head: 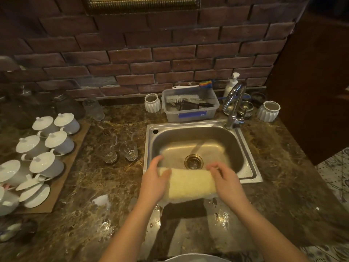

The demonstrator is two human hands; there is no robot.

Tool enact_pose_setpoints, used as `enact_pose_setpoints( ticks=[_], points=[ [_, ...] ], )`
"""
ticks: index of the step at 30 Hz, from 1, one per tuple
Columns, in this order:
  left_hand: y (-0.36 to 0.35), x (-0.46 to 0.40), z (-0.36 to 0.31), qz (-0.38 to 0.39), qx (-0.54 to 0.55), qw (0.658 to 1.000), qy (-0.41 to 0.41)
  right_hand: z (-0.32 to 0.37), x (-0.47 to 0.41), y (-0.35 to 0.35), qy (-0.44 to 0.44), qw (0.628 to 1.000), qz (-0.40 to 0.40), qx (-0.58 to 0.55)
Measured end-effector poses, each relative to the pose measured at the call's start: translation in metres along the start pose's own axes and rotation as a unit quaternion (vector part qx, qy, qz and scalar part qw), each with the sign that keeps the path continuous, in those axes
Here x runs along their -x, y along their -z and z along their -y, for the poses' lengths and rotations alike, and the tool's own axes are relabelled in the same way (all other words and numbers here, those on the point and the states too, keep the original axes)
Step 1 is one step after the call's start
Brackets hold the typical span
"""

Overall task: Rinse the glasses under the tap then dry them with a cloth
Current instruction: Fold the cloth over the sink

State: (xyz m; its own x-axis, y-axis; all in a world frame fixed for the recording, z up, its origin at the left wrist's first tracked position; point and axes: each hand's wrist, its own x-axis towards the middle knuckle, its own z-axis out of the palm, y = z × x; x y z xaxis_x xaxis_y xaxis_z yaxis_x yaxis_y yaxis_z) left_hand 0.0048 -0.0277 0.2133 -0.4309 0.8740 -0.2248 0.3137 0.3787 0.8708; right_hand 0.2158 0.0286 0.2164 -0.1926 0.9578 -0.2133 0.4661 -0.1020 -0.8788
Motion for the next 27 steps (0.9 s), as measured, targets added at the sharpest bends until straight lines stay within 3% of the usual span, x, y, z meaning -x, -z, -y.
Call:
enact_pose_setpoints(
  ticks=[2, 6, 10, 13, 20, 27],
  points=[
    [-0.001, 0.001, 0.014, 0.084, -0.029, 0.992, 0.089, -0.010, -0.001, 0.000, -0.062, 0.995, 0.075, 0.029],
    [-0.006, 0.018, 0.031, 0.185, -0.105, 0.970, 0.117, -0.026, 0.007, 0.001, -0.150, 0.964, 0.200, 0.092],
    [-0.015, 0.042, 0.042, 0.302, -0.289, 0.906, 0.075, -0.034, 0.021, -0.003, -0.097, 0.899, 0.270, 0.330],
    [-0.020, 0.051, 0.044, 0.320, -0.367, 0.873, 0.027, -0.036, 0.028, -0.009, -0.056, 0.875, 0.273, 0.395],
    [-0.010, 0.023, 0.032, 0.235, -0.535, 0.805, -0.106, -0.018, 0.014, -0.018, 0.063, 0.806, 0.243, 0.536],
    [0.017, 0.013, 0.042, 0.040, -0.397, 0.864, -0.307, -0.034, -0.001, -0.003, 0.198, 0.865, 0.129, 0.442]
  ],
)
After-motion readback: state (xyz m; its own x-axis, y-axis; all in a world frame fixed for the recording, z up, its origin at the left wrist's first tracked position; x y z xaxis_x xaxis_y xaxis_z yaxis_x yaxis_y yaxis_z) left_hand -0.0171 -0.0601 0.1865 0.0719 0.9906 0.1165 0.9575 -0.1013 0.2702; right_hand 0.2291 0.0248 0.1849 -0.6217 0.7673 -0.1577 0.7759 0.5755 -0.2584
